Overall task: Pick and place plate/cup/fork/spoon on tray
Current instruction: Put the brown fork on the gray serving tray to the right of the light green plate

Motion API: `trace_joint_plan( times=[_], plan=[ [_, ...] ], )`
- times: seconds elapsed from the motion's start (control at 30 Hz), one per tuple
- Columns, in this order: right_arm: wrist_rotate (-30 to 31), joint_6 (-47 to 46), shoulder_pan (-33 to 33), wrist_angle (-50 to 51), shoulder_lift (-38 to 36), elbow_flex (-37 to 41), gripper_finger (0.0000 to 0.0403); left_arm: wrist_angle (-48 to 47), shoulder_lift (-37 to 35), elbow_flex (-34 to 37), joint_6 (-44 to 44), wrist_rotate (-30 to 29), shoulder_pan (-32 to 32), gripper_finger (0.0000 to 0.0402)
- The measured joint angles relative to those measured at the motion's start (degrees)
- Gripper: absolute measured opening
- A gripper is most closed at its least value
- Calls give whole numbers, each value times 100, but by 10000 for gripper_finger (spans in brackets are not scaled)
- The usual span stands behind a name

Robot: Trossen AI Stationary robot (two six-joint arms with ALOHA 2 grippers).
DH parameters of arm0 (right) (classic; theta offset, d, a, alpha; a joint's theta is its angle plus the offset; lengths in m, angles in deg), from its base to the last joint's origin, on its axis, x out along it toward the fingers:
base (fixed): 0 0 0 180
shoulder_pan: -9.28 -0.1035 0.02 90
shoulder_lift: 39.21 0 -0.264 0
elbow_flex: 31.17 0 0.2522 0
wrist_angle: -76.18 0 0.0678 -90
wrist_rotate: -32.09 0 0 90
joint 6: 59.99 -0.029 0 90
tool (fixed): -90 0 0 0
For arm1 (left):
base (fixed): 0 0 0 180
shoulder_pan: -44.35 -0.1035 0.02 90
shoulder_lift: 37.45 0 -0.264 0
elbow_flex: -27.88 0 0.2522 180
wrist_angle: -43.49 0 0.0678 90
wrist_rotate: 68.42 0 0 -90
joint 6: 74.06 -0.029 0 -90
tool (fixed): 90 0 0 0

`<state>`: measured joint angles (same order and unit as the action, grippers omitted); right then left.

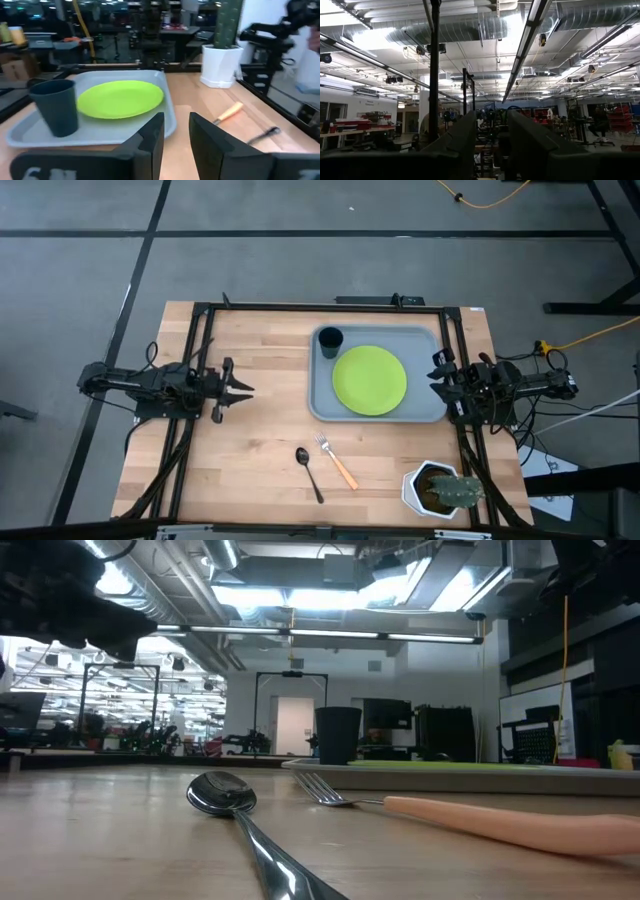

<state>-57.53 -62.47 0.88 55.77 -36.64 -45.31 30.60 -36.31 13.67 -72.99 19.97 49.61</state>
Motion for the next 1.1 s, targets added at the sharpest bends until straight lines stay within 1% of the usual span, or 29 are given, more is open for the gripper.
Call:
trace_joint_plan(
  times=[0.07, 0.23, 0.33, 0.5, 0.57, 0.7, 0.83, 0.93, 1.03, 1.1],
  plan=[
    [2, 0, 0, -8, -1, 0, 120, -12, 0, -2, -16, 162, 0, 82],
    [48, 41, -1, -257, 0, 0, 120, -17, 0, -2, 0, 137, 0, 82],
    [288, 276, -1, -627, 0, 0, 120, -19, 0, -2, 8, 134, 0, 82],
    [1074, 897, -2, -1486, 0, 0, 120, -23, 0, -2, 10, 131, 0, 82],
    [1299, 1045, 0, -1806, 2, 0, 120, -23, 0, -2, 13, 129, 0, 82],
    [1219, 1455, -2, -2357, 216, -102, 120, -25, 0, -2, 14, 127, 0, 82],
    [911, 1752, -2, -2287, 749, -655, 120, -28, 0, -2, 17, 125, 0, 82],
    [772, 1979, 0, -1793, 1412, -1338, 120, -30, 0, -2, 17, 125, 0, 83],
    [809, 2165, 0, -998, 2257, -2152, 120, -30, 0, -2, 19, 123, 0, 83],
    [1105, 2172, 1, -433, 2864, -2680, 120, -31, 0, -2, 19, 123, 0, 83]
  ],
)
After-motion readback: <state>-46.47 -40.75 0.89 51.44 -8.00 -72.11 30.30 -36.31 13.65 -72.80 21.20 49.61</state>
